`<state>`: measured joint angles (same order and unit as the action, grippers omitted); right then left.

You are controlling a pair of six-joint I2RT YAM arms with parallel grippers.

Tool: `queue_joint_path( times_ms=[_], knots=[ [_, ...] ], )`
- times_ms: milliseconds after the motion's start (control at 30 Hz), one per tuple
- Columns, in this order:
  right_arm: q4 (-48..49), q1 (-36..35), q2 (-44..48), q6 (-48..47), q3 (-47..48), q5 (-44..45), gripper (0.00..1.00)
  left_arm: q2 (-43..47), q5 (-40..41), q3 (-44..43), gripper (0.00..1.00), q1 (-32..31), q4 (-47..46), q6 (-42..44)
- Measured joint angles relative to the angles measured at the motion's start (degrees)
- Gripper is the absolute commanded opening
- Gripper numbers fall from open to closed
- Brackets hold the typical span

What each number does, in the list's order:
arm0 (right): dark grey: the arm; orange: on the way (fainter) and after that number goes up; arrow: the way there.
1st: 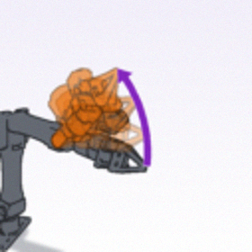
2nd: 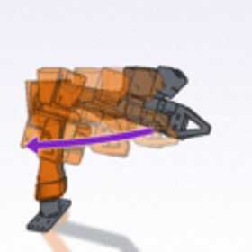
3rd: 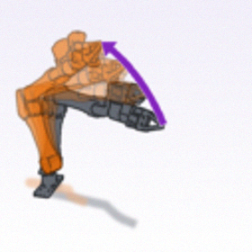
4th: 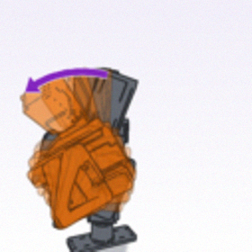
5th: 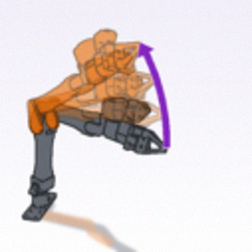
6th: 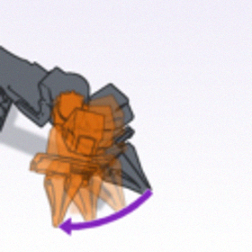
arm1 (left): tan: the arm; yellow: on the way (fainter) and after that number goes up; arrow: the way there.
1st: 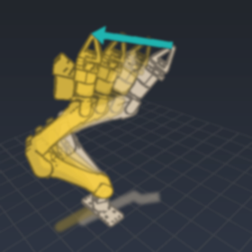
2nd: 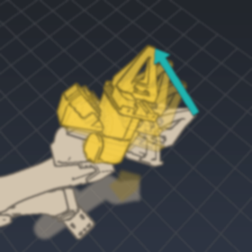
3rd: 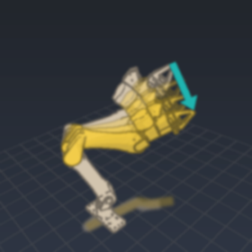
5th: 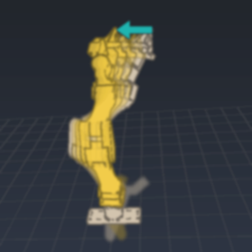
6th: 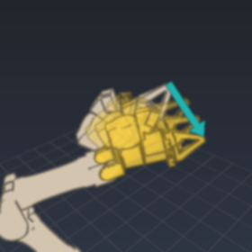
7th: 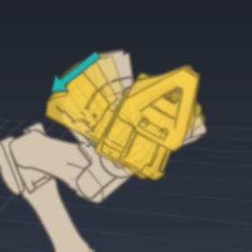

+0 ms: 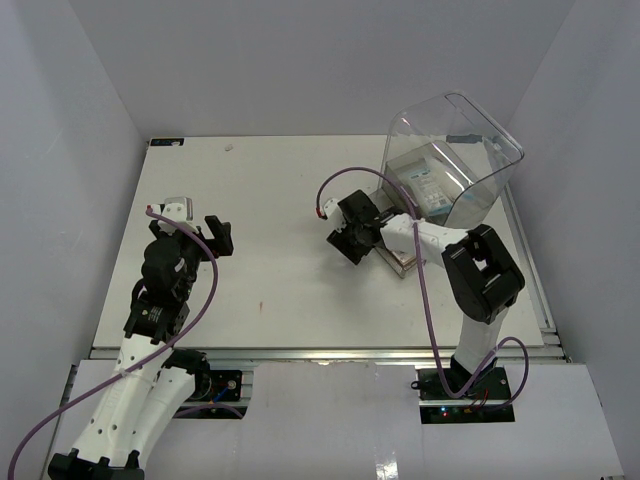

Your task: Organize the makeup

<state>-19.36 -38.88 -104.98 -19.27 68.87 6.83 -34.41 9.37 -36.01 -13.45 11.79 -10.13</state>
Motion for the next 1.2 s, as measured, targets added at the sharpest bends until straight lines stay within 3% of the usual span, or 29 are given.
queue_joint_path(
  times_ms=[67, 433, 633, 800, 1200],
  knots=[
    [0.67, -0.20, -0.54, 0.61, -0.04, 3.09, 0.90, 0.00, -0.01, 0.00, 0.98, 0.00, -0.02, 0.02],
    [2.51, 3.46, -2.00, 2.13, 0.17, 16.51, 0.90, 0.00, -0.02, 0.00, 0.98, 0.00, -0.02, 0.02],
    [1.52, 5.73, -2.25, 2.37, 0.73, 10.18, 0.90, 0.00, -0.04, 0.00, 0.98, 0.00, 0.00, 0.02],
    [0.35, 6.25, -2.78, 2.84, 2.20, 12.24, 0.90, 0.02, -0.04, 0.00, 0.98, 0.00, 0.00, 0.02],
    [6.84, 10.10, -4.02, 6.27, -0.06, 26.93, 0.90, 0.02, -0.25, 0.00, 0.98, 0.00, -0.01, 0.02]
  ],
)
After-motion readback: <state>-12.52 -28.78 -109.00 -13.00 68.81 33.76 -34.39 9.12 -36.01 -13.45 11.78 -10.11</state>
